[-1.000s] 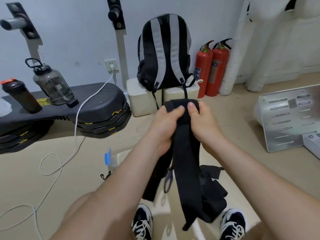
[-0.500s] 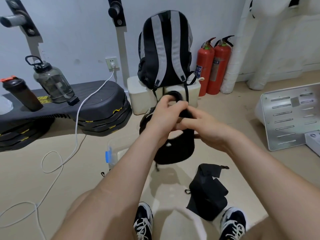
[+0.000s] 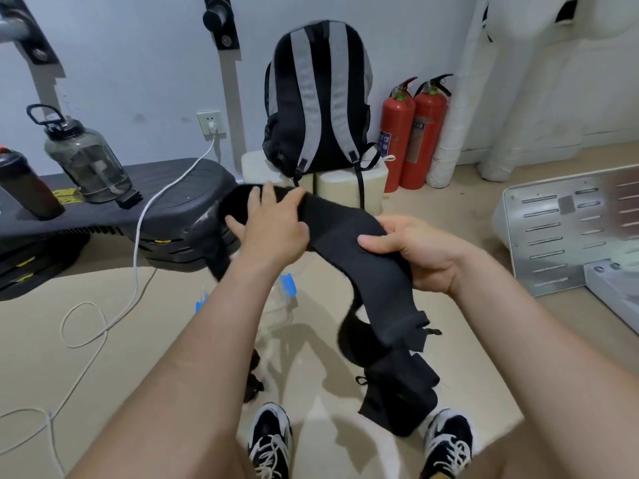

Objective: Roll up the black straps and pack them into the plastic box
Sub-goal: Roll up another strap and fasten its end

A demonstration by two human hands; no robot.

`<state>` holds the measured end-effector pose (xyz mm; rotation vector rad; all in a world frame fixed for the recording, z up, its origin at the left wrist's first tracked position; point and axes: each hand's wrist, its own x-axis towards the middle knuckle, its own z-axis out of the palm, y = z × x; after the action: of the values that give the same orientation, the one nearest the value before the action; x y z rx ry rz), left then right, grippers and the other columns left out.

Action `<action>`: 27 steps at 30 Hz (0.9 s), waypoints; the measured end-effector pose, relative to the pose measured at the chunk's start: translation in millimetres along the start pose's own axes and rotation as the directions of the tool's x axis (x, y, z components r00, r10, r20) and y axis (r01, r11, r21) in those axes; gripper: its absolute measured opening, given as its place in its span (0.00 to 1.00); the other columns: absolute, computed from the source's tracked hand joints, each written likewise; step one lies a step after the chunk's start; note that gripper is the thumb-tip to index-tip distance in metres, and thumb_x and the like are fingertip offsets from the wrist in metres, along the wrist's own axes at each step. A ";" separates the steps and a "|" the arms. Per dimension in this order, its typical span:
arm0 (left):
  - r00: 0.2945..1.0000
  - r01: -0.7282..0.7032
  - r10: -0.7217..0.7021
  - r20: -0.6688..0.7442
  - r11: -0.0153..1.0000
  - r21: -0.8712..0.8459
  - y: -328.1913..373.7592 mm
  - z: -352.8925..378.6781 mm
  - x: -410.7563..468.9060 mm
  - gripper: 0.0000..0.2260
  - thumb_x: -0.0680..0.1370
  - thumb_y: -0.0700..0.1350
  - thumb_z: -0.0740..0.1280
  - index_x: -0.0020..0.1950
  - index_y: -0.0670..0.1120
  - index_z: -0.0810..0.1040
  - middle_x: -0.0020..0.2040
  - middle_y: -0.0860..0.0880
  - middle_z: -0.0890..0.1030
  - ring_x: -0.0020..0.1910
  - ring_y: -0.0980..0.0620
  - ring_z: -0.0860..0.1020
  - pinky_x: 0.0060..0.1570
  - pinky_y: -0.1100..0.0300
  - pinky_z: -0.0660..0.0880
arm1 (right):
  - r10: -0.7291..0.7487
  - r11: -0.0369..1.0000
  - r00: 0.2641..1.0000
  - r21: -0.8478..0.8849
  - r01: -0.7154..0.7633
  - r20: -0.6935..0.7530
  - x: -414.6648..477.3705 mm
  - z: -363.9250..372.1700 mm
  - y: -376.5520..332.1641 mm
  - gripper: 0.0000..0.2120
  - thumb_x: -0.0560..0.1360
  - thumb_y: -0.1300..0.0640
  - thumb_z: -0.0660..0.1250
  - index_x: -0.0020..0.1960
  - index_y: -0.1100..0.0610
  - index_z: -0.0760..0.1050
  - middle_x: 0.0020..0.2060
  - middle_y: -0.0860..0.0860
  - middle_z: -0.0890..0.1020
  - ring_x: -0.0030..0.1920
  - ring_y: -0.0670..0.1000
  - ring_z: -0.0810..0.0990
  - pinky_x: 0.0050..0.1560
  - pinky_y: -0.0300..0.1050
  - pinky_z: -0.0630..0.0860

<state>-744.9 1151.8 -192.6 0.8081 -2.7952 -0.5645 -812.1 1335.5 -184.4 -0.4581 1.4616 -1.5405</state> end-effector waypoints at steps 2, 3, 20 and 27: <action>0.997 0.016 -0.028 -0.067 0.985 -0.173 3.8 -1.8 -3.2 0.16 0.78 0.44 0.59 0.63 0.50 0.77 0.61 0.45 0.79 0.63 0.43 0.75 0.64 0.47 0.69 | -0.044 0.998 0.988 0.034 0.050 -0.145 4.6 0.7 -1.0 0.08 0.81 0.65 0.61 0.52 0.61 0.80 0.42 0.55 0.85 0.39 0.50 0.85 0.38 0.41 0.81; 0.996 0.081 -0.083 0.011 0.928 -0.363 9.3 -4.0 -8.4 0.11 0.78 0.46 0.59 0.55 0.48 0.79 0.50 0.45 0.83 0.52 0.44 0.80 0.57 0.50 0.75 | -0.062 0.997 0.973 0.034 0.071 -0.222 7.8 0.4 -1.1 0.08 0.81 0.64 0.62 0.50 0.61 0.80 0.40 0.55 0.85 0.38 0.50 0.84 0.37 0.42 0.81; 0.961 0.248 0.002 0.276 0.428 -0.869 30.6 20.9 -24.4 0.13 0.85 0.48 0.58 0.64 0.44 0.77 0.56 0.43 0.83 0.55 0.44 0.83 0.55 0.48 0.81 | -0.134 0.988 0.945 -0.109 0.106 -0.300 13.4 10.5 -1.6 0.06 0.81 0.60 0.64 0.56 0.58 0.78 0.47 0.57 0.85 0.47 0.55 0.85 0.48 0.51 0.84; 0.957 0.205 0.077 0.280 0.504 -0.839 20.8 12.0 -19.7 0.13 0.80 0.42 0.67 0.64 0.44 0.76 0.57 0.45 0.83 0.56 0.46 0.82 0.58 0.47 0.79 | -0.102 0.968 0.978 -0.246 0.054 -0.184 10.2 -0.2 -4.1 0.06 0.81 0.59 0.65 0.54 0.59 0.79 0.43 0.54 0.83 0.40 0.50 0.83 0.37 0.43 0.81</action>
<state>-741.6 1182.5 -196.3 0.5911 -2.1411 -2.0171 -818.8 1326.9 -183.9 -0.5232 1.8138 -1.5105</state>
